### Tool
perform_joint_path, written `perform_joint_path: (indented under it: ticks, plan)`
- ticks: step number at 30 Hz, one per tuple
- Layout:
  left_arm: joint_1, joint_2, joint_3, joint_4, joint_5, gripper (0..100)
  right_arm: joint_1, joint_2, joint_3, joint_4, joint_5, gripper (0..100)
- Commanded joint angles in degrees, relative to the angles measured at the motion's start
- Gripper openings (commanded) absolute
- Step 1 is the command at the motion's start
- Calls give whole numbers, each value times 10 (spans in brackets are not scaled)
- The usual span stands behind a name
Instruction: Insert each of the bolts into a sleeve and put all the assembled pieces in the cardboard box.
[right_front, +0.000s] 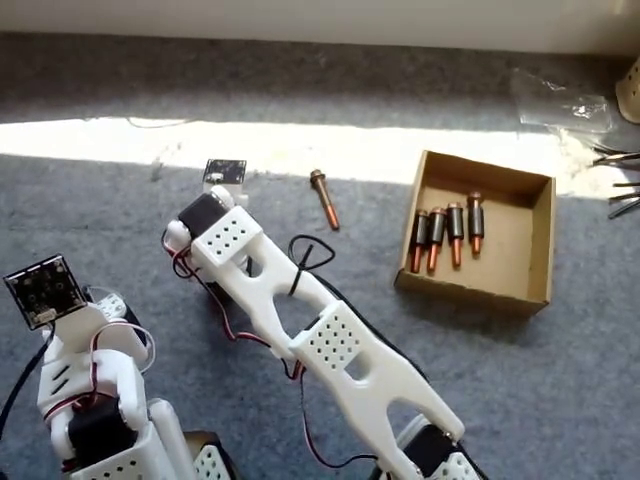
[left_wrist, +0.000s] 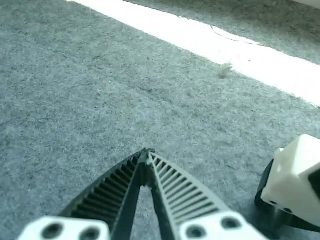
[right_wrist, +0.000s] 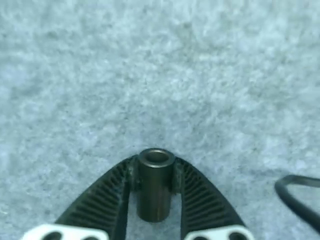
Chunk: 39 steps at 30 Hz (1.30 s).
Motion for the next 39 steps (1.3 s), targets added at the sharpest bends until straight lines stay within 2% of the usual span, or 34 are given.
perform_joint_path:
  ticks: [1, 3, 8, 11, 16, 23, 26, 39]
  plan:
    - [-5, -4, -5, -17, 4, 11, 18, -8, -14, 8, 1, 5]
    - [-5, -4, -5, -17, 4, 11, 22, -8, -14, 8, 33, 5]
    - [-5, -4, -5, -16, 5, 11, 28, -20, -36, 8, 194, 5]
    - [-5, -4, -5, -16, 5, 11, 29, -42, -58, 9, 236, 5]
    - [-5, -4, -5, -16, 6, 11, 38, -81, -58, 9, 348, 4]
    - [-5, -4, -5, -16, 6, 11, 62, -140, 8, 9, 502, 4]
    - [-5, -4, -5, -16, 6, 11, 71, -180, 25, 9, 528, 4]
    - [-5, -4, -5, -13, 6, 11, 171, -373, 109, 9, 530, 4]
